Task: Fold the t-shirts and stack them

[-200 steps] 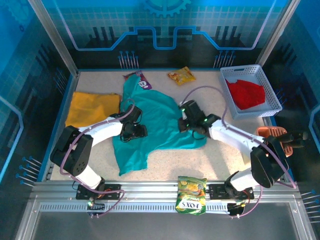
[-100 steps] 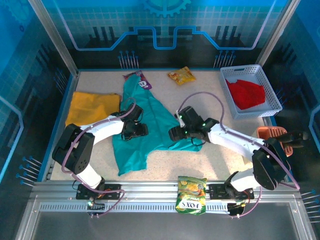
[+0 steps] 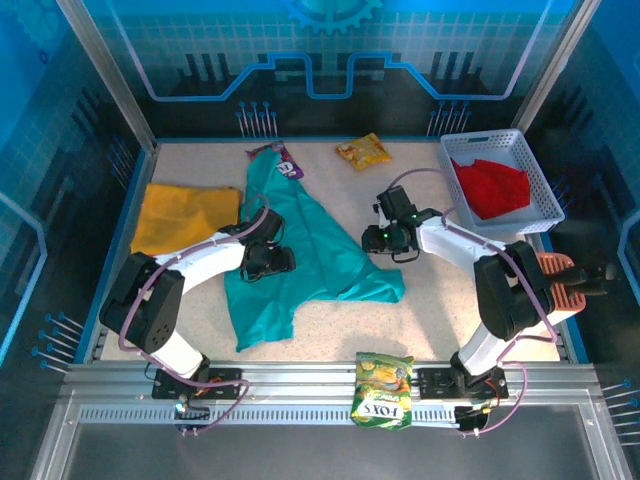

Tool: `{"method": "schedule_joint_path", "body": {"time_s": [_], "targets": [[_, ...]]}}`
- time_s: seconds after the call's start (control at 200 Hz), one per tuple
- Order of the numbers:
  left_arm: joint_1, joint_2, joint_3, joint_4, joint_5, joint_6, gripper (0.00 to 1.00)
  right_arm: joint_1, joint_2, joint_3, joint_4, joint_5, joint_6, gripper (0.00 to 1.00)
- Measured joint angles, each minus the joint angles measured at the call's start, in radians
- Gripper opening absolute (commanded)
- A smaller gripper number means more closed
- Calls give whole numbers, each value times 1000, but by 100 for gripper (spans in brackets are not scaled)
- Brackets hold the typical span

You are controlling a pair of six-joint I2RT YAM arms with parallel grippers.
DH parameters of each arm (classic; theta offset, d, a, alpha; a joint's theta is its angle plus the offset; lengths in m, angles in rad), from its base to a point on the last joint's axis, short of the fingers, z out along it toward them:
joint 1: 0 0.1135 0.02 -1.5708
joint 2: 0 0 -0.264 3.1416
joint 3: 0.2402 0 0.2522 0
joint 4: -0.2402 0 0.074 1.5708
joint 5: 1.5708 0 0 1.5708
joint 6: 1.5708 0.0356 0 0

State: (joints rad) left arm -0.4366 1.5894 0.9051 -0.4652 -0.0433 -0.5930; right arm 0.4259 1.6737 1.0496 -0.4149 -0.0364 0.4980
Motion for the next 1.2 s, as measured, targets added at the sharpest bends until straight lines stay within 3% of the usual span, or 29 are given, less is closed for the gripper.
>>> {"method": "schedule_joint_path", "body": {"time_s": [0.24, 0.48, 0.846, 0.996, 1.201], "targets": [[0, 0, -1, 0, 0, 0, 71, -2, 62, -41, 28, -99, 81, 39], [0, 0, -6, 0, 0, 0, 71, -4, 85, -50, 69, -129, 132, 27], [0, 0, -18, 4, 0, 0, 71, -1, 85, -44, 92, -79, 108, 20], [0, 0, -26, 4, 2, 0, 71, 6, 84, -44, 112, -42, 86, 8], [0, 0, -31, 10, 8, 0, 71, 41, 56, -45, 142, 22, 48, 7]]}}
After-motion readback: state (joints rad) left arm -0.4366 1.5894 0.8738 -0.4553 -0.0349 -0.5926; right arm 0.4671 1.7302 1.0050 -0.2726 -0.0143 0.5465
